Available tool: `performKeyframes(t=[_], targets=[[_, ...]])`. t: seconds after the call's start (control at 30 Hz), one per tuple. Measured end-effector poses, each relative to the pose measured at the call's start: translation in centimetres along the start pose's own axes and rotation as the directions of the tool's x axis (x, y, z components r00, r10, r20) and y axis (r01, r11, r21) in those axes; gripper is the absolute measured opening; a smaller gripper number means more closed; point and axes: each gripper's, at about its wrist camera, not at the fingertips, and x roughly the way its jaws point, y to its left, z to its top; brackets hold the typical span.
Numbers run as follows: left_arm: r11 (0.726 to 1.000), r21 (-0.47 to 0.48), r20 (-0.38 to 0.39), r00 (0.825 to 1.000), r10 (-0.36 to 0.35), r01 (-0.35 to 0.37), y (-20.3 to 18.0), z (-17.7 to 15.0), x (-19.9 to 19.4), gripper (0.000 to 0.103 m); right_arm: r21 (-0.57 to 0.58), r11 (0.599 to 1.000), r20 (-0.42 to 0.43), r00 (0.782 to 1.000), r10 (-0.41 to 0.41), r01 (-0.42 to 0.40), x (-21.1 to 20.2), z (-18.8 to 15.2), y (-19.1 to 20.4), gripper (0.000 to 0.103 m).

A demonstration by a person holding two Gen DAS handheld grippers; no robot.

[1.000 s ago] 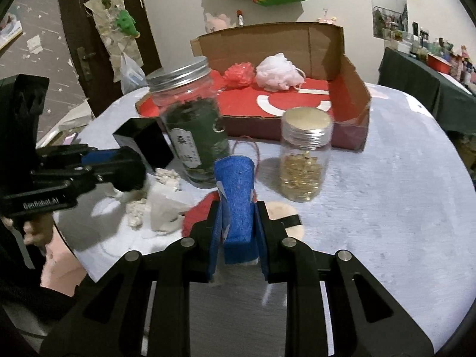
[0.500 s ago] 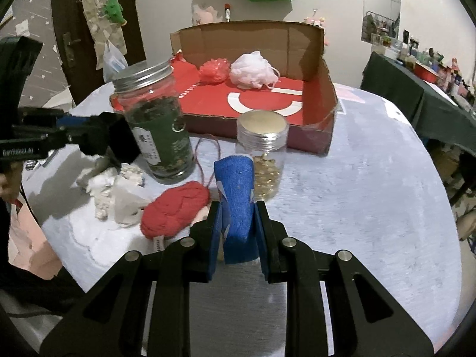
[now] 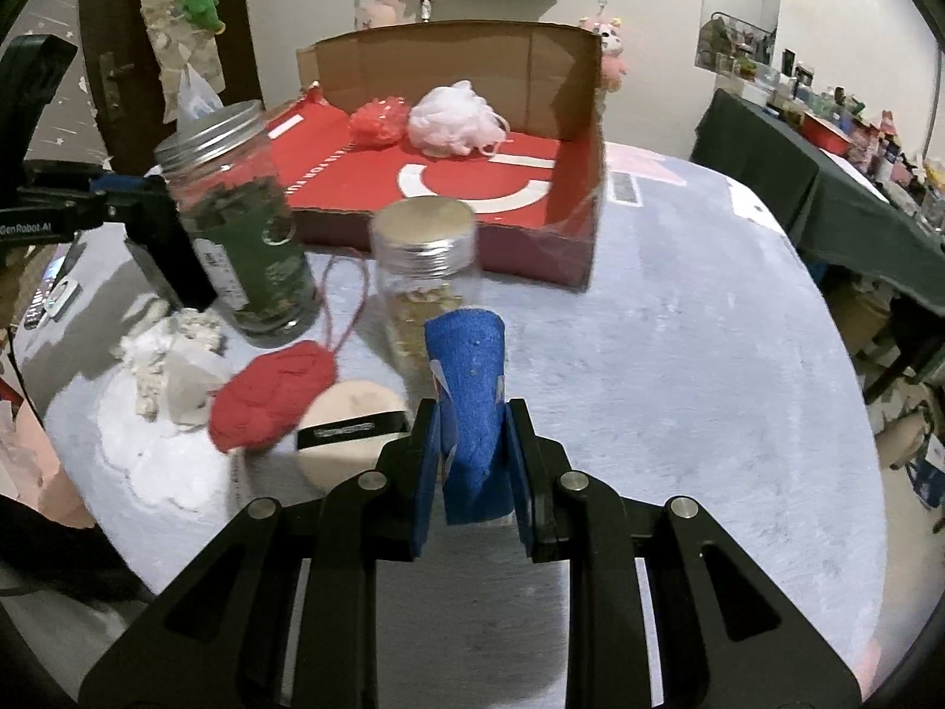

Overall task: Organize soft objects
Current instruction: 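Carry the black scrunchie with the left tool while the right tool carries the blue sponge into the box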

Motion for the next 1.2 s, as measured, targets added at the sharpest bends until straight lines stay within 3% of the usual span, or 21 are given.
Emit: performKeyframes(t=[0.43, 0.8, 1.0, 1.2], targets=[[0.993, 0.117, -0.051, 0.999, -0.005, 0.011, 1.5, 3.0, 2.5, 0.027, -0.152, 0.986, -0.003, 0.998, -0.069, 0.068, 0.8, 5.0, -1.7, 0.021], [0.99, 0.135, -0.069, 0.997, -0.035, 0.044, 4.1, 7.2, 5.5, 0.027, -0.208, 0.978, -0.014, 1.0, 0.025, -0.028, 3.3, 12.1, -1.6, 0.021], [0.993, 0.118, -0.121, 0.993, 0.012, 0.002, 5.6, 9.3, 9.0, 0.027, -0.16, 0.982, -0.097, 0.992, 0.081, -0.096, 7.6, 16.3, -1.0, 0.021], [0.996, 0.086, -0.167, 0.985, 0.039, -0.025, 7.3, 10.7, 12.1, 0.027, -0.104, 0.992, -0.244, 0.969, 0.047, -0.075, 14.1, 19.3, -0.6, 0.021]])
